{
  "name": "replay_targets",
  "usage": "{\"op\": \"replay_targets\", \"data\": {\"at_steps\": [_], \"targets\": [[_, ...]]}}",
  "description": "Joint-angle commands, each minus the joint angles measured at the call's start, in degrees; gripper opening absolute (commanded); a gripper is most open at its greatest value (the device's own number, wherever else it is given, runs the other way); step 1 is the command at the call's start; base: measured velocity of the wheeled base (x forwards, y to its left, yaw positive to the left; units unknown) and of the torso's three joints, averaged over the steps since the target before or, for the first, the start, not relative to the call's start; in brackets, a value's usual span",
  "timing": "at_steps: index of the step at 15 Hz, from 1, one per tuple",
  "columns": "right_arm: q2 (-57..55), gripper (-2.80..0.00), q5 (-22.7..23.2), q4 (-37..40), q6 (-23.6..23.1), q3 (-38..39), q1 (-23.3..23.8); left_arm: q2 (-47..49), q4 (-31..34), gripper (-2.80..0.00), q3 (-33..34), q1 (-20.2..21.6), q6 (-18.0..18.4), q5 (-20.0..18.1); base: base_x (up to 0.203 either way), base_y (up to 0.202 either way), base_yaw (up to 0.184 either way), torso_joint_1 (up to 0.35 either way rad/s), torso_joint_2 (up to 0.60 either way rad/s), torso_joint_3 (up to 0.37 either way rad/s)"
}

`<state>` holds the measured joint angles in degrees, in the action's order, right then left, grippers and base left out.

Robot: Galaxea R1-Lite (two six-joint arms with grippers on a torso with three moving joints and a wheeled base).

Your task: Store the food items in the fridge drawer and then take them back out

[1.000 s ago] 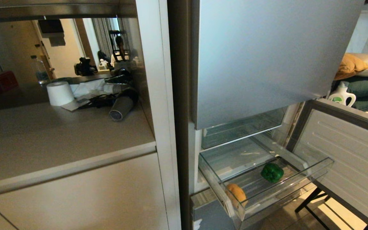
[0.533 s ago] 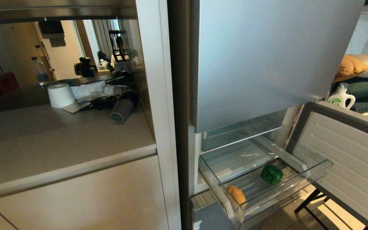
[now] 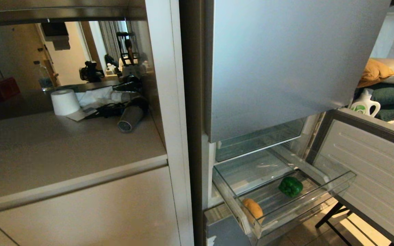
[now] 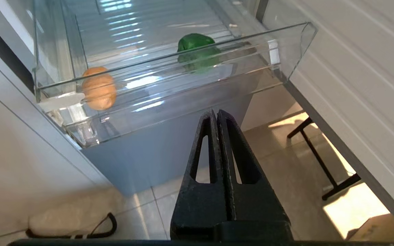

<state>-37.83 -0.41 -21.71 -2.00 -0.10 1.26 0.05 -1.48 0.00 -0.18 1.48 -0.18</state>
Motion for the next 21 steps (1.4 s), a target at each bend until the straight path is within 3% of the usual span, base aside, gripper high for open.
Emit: {"op": "replay_targets", "data": {"at_steps": [1, 9, 15, 16, 21], "targets": [[-6.21, -2.8, 0.08, -1.68, -0.01, -0.4, -0.02, 0.04, -0.02, -2.8, 0.62, 0.01, 0.02, 0.01, 0.0, 0.0, 0.0, 0.0, 0.0, 0.0], [-42.23, -2.8, -0.09, -5.36, 2.24, -18.47, 0.1, 0.04, -0.02, -2.8, 0.62, 0.01, 0.02, 0.01, 0.0, 0.0, 0.0, 0.0, 0.0, 0.0], [-58.01, -2.8, -0.34, -5.42, 4.14, -29.29, 1.9, 0.04, -0.02, -2.8, 0.62, 0.01, 0.02, 0.01, 0.0, 0.0, 0.0, 0.0, 0.0, 0.0], [-60.3, 0.0, -0.36, -5.4, 3.79, -30.56, 2.41, -0.02, -0.02, -2.8, 0.62, 0.01, 0.02, 0.01, 0.0, 0.0, 0.0, 0.0, 0.0, 0.0], [-69.33, 0.0, -0.67, -5.58, -0.1, -37.01, 3.7, 0.04, -0.02, -2.8, 0.62, 0.01, 0.02, 0.01, 0.0, 0.0, 0.0, 0.0, 0.0, 0.0]]}}
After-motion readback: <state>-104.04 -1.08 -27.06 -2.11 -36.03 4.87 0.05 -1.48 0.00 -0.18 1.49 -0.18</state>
